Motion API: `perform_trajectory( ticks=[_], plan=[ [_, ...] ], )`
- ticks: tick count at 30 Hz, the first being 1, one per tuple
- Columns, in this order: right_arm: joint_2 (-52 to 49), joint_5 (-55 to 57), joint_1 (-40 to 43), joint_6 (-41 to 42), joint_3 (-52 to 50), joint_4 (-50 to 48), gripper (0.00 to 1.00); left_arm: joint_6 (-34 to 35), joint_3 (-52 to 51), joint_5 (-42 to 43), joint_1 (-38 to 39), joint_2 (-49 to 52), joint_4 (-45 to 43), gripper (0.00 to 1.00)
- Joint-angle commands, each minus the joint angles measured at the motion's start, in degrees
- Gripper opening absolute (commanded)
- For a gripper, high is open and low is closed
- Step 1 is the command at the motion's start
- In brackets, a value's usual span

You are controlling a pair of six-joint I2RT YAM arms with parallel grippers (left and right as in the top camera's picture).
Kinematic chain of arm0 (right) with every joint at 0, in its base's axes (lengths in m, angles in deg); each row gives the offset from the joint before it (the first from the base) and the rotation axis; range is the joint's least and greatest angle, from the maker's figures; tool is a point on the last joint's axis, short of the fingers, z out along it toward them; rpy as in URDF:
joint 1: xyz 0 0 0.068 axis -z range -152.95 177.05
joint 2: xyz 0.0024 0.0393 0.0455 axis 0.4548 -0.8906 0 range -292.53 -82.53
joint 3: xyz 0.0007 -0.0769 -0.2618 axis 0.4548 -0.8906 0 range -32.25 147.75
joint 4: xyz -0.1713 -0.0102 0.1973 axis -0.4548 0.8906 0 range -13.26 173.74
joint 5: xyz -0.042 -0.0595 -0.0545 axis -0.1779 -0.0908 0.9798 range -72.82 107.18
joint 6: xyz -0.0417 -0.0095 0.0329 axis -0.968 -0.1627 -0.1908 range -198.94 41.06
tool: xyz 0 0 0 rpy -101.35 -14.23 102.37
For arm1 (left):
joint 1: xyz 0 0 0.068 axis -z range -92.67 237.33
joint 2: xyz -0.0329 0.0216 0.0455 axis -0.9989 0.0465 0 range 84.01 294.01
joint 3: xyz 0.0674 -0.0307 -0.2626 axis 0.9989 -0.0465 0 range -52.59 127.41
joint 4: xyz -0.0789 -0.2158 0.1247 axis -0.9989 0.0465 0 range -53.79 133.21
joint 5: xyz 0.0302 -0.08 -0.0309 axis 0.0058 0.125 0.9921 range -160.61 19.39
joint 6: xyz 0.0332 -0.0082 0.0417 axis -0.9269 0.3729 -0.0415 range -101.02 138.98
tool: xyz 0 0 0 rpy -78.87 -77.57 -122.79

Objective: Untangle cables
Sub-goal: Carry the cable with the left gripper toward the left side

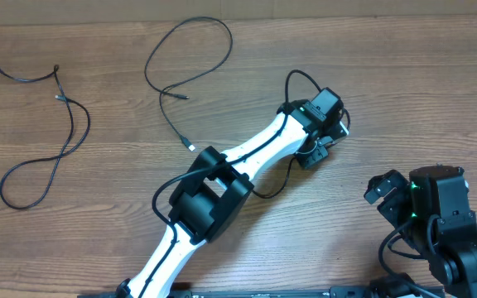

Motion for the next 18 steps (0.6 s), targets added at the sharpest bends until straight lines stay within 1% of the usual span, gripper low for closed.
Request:
perform_trajectory(
  ticks=[1, 2, 3, 6, 10, 12, 16, 18],
  plan=[
    [0.26, 0.04, -0.11, -0.2, 0.13, 0.28, 1.0, -1.11, -2.75, -2.89, 1.09, 6.51, 1.4, 0.24],
    [0.26, 0.04, -0.11, -0.2, 0.13, 0.22, 1.0, -1.36, -2.75, -2.91, 1.25, 6.51, 1.38, 0.11],
    [0.26, 0.04, -0.11, -0.2, 0.13, 0.24, 1.0, -1.36, -2.75, -2.91, 1.29, 6.51, 1.36, 0.04],
    [0.26, 0.04, -0.11, -0.2, 0.13, 0.33, 1.0, -1.42, -1.05, -4.63, 1.01, 5.9, 3.74, 0.04],
    [0.26, 0.04, -0.11, -0.17, 0.13, 0.11, 1.0, -1.25, 4.83, -11.63, -1.44, 2.54, 13.07, 0.04],
    [0.26, 0.04, -0.11, -0.2, 0.13, -0.42, 1.0, -1.51, 8.07, -12.44, -3.41, -0.44, 18.51, 0.04],
    [0.26, 0.04, -0.11, -0.17, 0.13, -1.38, 1.0, -1.38, 11.52, -12.15, -8.46, -8.63, 23.5, 0.04],
    [0.26, 0.04, -0.11, -0.17, 0.13, -1.73, 1.0, -1.25, 11.74, -10.95, -13.07, -15.85, 26.21, 0.04]
  ],
)
